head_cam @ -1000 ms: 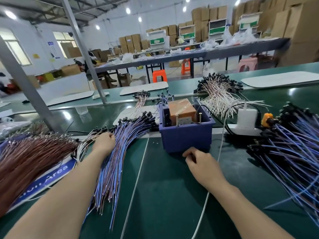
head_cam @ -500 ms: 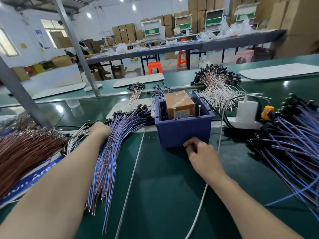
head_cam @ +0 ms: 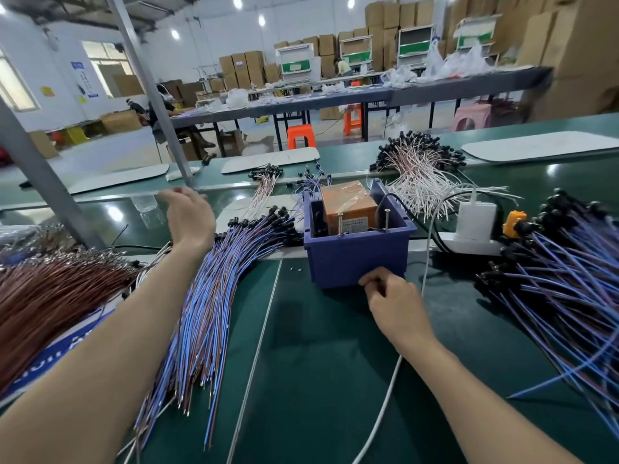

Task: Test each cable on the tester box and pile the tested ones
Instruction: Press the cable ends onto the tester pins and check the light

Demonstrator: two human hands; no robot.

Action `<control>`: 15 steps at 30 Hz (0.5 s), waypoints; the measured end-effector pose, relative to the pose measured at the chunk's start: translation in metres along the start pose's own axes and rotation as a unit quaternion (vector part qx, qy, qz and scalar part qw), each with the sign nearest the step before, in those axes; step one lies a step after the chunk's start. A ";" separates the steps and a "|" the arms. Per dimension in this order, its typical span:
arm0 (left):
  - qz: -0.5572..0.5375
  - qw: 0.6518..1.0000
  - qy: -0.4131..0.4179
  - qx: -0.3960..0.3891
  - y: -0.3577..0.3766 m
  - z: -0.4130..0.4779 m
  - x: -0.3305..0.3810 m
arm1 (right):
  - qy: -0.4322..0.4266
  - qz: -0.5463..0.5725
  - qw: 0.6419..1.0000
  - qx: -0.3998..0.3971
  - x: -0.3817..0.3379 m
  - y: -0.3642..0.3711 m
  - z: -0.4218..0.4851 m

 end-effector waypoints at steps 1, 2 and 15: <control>-0.028 0.999 0.018 -0.024 0.002 -0.009 0.017 | -0.001 0.003 1.000 0.002 0.000 0.000 0.000; -0.054 0.997 0.031 -0.053 0.003 -0.019 0.030 | -0.001 0.007 1.000 0.004 -0.001 -0.001 -0.001; 0.182 0.905 0.273 -0.271 0.039 -0.269 0.021 | -0.165 -0.062 0.967 0.186 -0.035 -0.033 -0.044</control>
Point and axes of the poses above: each hand's wrist, its own z-axis towards the middle knuckle, its own y-axis out of the palm, x = y × z, the point moved 3 cm from there along z, towards the middle knuckle, and after that the axes turned 7 degrees about -z, right-handed, at the moved point
